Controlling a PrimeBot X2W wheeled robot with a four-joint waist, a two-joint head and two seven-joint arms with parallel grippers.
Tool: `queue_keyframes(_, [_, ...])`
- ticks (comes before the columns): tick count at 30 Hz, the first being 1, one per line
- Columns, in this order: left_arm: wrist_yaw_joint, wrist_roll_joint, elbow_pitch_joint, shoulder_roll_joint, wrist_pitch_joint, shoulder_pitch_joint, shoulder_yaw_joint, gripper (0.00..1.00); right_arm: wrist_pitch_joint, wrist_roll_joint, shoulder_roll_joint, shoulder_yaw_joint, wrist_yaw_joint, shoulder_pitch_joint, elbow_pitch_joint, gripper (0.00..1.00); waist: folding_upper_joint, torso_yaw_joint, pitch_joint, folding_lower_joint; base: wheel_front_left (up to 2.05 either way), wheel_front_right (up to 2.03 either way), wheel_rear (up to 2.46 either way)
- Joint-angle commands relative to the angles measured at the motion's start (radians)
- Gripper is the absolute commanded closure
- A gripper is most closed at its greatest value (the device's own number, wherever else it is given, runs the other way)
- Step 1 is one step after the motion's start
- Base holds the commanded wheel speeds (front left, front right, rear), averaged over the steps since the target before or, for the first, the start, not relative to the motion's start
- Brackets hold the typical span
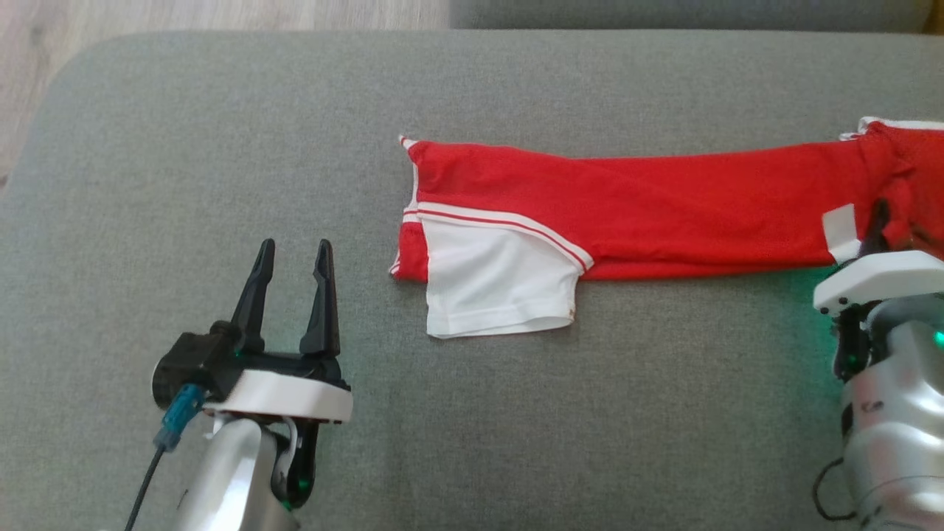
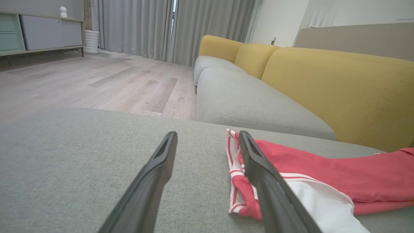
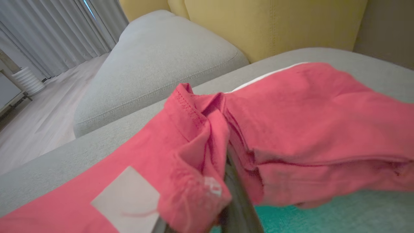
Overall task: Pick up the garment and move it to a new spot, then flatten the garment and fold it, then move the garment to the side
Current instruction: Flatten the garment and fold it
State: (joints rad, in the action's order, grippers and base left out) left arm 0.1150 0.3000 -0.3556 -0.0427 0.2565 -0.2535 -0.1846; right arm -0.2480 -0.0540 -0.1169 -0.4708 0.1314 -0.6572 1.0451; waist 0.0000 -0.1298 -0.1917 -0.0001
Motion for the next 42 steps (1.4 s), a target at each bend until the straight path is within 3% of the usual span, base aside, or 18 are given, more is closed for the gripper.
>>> queue_keyframes(1, [0.003, 0.008, 0.029, -0.008, 0.005, -0.013, 0.032, 0.00, -0.013, 0.014, 0.012, 0.020, -0.001, -0.016, -0.040, 1.00, 0.0000, -0.001, 0.009, 0.0001, 0.00, 0.00, 0.00])
queue_keyframes(5, [-0.002, 0.017, 0.029, -0.008, 0.005, -0.006, 0.023, 0.00, -0.013, 0.028, 0.049, 0.047, -0.001, -0.023, -0.075, 1.00, 0.0000, -0.009, 0.033, 0.0001, 0.00, 0.00, 0.00])
queue_keyframes(8, [-0.004, 0.022, 0.028, -0.008, 0.005, 0.000, 0.012, 0.00, -0.010, -0.029, 0.065, 0.100, -0.001, -0.049, -0.076, 1.00, 0.0000, -0.023, 0.048, 0.0001, 0.00, 0.00, 0.00])
queue_keyframes(12, [-0.004, 0.022, 0.019, -0.008, 0.005, 0.004, -0.002, 0.00, -0.005, -0.263, 0.066, 0.379, -0.001, -0.095, -0.035, 1.00, 0.0000, -0.060, 0.065, 0.0001, 0.00, 0.00, 0.00])
queue_keyframes(17, [-0.007, 0.026, 0.015, -0.008, 0.005, 0.005, -0.005, 0.00, 0.033, -0.531, 0.066, 0.729, -0.001, -0.067, -0.110, 1.00, 0.0000, -0.112, 0.068, 0.0001, 0.00, 0.00, 0.00])
queue_keyframes(24, [-0.008, 0.045, -0.009, -0.008, 0.005, 0.011, -0.024, 0.00, 0.043, -0.784, 0.066, 1.005, -0.001, -0.066, -0.138, 1.00, 0.0000, -0.187, 0.063, 0.0001, 0.00, 0.00, 0.00])
queue_keyframes(30, [-0.010, 0.065, -0.012, -0.008, 0.005, -0.001, -0.043, 0.00, 0.011, -0.917, 0.067, 1.146, -0.001, -0.123, -0.067, 1.00, 0.0000, -0.246, 0.038, 0.0001, 0.00, 0.00, 0.00])
queue_keyframes(39, [-0.007, 0.077, -0.012, -0.008, 0.005, -0.024, -0.076, 0.00, -0.012, -1.081, 0.067, 1.280, -0.001, -0.177, -0.012, 1.00, 0.0000, -0.299, -0.008, 0.0001, 0.00, 0.00, 0.00])
queue_keyframes(40, [-0.007, 0.077, -0.014, -0.008, 0.005, -0.025, -0.076, 0.00, -0.012, -1.097, 0.067, 1.295, -0.001, -0.183, -0.010, 0.57, 0.0000, -0.301, -0.010, 0.0001, 0.00, 0.00, 0.00])
queue_keyframes(41, [-0.008, 0.077, -0.016, -0.008, 0.005, -0.025, -0.076, 0.00, -0.013, -1.114, 0.067, 1.308, -0.001, -0.187, -0.016, 0.00, 0.0000, -0.302, -0.013, 0.0001, 0.00, 0.00, 0.00])
queue_keyframes(42, [-0.008, 0.076, -0.018, -0.008, 0.005, -0.025, -0.074, 0.00, -0.013, -1.134, 0.067, 1.320, -0.001, -0.189, -0.031, 0.00, 0.0000, -0.302, -0.015, 0.0001, 0.00, 0.00, 0.00])
